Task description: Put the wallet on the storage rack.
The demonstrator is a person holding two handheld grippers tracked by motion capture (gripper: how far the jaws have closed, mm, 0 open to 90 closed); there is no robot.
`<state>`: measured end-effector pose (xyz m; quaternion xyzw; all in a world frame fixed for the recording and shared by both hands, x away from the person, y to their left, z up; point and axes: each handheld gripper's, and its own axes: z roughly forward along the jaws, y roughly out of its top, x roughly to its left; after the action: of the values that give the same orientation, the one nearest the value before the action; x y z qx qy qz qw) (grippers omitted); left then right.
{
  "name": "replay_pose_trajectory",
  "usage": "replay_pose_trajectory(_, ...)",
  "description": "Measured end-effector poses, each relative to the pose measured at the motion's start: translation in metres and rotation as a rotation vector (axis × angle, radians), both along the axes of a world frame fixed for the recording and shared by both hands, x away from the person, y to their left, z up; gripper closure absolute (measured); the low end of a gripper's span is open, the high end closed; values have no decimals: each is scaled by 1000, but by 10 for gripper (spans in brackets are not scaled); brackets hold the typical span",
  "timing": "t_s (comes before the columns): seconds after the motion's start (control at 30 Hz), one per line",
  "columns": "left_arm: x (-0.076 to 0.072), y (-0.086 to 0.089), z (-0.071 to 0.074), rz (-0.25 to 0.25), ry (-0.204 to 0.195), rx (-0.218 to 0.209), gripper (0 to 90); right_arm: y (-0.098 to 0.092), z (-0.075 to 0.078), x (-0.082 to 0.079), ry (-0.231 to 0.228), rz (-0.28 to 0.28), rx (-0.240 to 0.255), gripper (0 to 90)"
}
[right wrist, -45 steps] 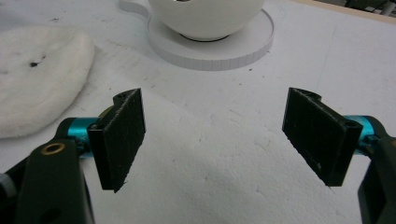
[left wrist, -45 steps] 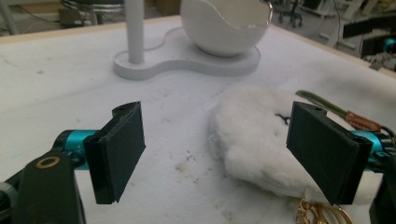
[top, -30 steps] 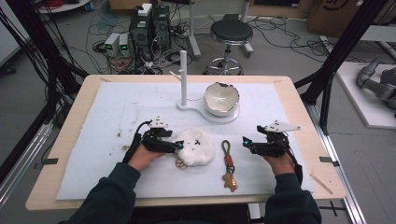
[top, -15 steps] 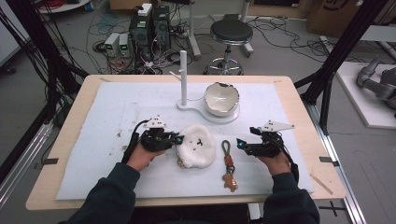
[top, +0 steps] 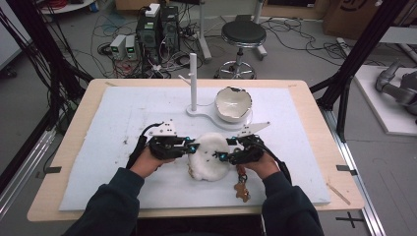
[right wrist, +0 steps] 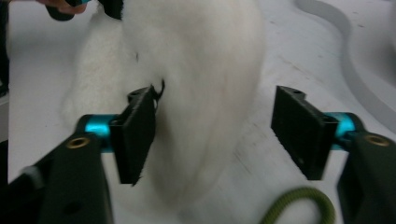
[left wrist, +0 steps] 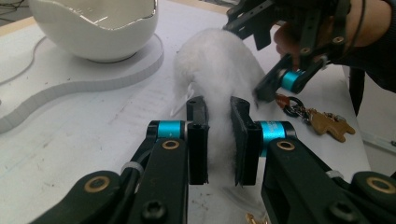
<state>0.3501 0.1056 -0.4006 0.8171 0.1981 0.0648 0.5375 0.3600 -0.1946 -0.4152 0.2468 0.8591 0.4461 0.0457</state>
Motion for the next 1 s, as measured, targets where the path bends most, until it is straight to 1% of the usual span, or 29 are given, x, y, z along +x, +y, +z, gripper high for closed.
replay_pose_trajectory(0.03, 0, -1, 1, 5, 1, 5, 782, 2, 0, 1, 8, 19, -1, 502)
replay_pose_trajectory(0.07, 0, -1, 1, 5, 1, 5, 781, 2, 0, 1, 8, 19, -1, 502)
replay_pose_trajectory(0.1, 1, -1, -1, 27, 17, 16, 771, 7, 0, 0, 4, 28, -39, 645)
replay_pose_trajectory(0.13, 1, -1, -1, 27, 17, 16, 754, 7, 0, 0, 4, 28, -39, 645)
replay_pose_trajectory(0.17, 2, 1, -5, 69, 52, -9, 714, 4, 3, 0, 15, 35, -20, 729)
replay_pose_trajectory(0.2, 2, 1, -5, 69, 52, -9, 665, 2, 5, -1, 9, 38, -6, 754)
replay_pose_trajectory(0.23, 5, 2, -8, 101, 111, -1, 573, -1, 7, -2, -15, 34, 8, 768)
replay_pose_trajectory(0.27, 5, 2, -10, 113, 134, 9, 493, -2, 9, -4, -32, 29, 15, 773)
replay_pose_trajectory(0.3, 5, 2, -10, 113, 134, 9, 458, -3, 11, -5, -57, 23, 24, 777)
replay_pose_trajectory(0.33, 4, 2, -14, 115, 147, -5, 458, -4, 12, -5, -78, 15, 39, 780)
replay_pose_trajectory(0.43, 2, 0, -24, 132, 167, 6, 420, -9, 17, -7, -113, -20, 95, 782)
replay_pose_trajectory(0.47, 1, -2, -28, 131, 170, 20, 420, -11, 18, -7, -112, -28, 119, 782)
replay_pose_trajectory(0.53, 1, -7, -36, 128, 181, 34, 420, -14, 20, -7, -113, -42, 167, 781)
replay_pose_trajectory(0.57, 1, -7, -36, 128, 181, 34, 433, -15, 20, -7, -111, -49, 178, 781)
replay_pose_trajectory(0.6, 0, -12, -38, 108, 160, 45, 476, -16, 20, -7, -111, -53, 181, 779)
replay_pose_trajectory(0.63, -2, -13, -37, 100, 135, 48, 553, -16, 19, -7, -106, -50, 190, 777)
replay_pose_trajectory(0.67, -2, -13, -36, 103, 109, 56, 652, -15, 19, -7, -101, -52, 187, 772)
replay_pose_trajectory(0.7, -2, -12, -34, 116, 104, 53, 686, -15, 18, -7, -104, -54, 174, 767)
replay_pose_trajectory(0.73, -2, -9, -32, 131, 88, 46, 741, -16, 18, -7, -106, -58, 162, 761)
replay_pose_trajectory(0.8, -1, -2, -27, 171, 69, 16, 768, -16, 17, -7, -111, -49, 112, 757)
replay_pose_trajectory(0.83, -1, 2, -25, 183, 57, 5, 776, -16, 15, -7, -112, -40, 91, 755)
replay_pose_trajectory(0.9, -1, 8, -19, 200, 28, 2, 781, -14, 11, -8, -101, -11, 57, 746)
replay_pose_trajectory(0.93, -1, 10, -17, 199, 18, -5, 782, -12, 10, -8, -100, 3, 33, 738)
replay_pose_trajectory(0.97, -1, 10, -17, 199, 18, -5, 784, -10, 8, -9, -101, 17, 12, 730)
replay_pose_trajectory(1.0, -2, 13, -15, 203, 5, -5, 785, -8, 7, -10, -98, 29, 0, 712)
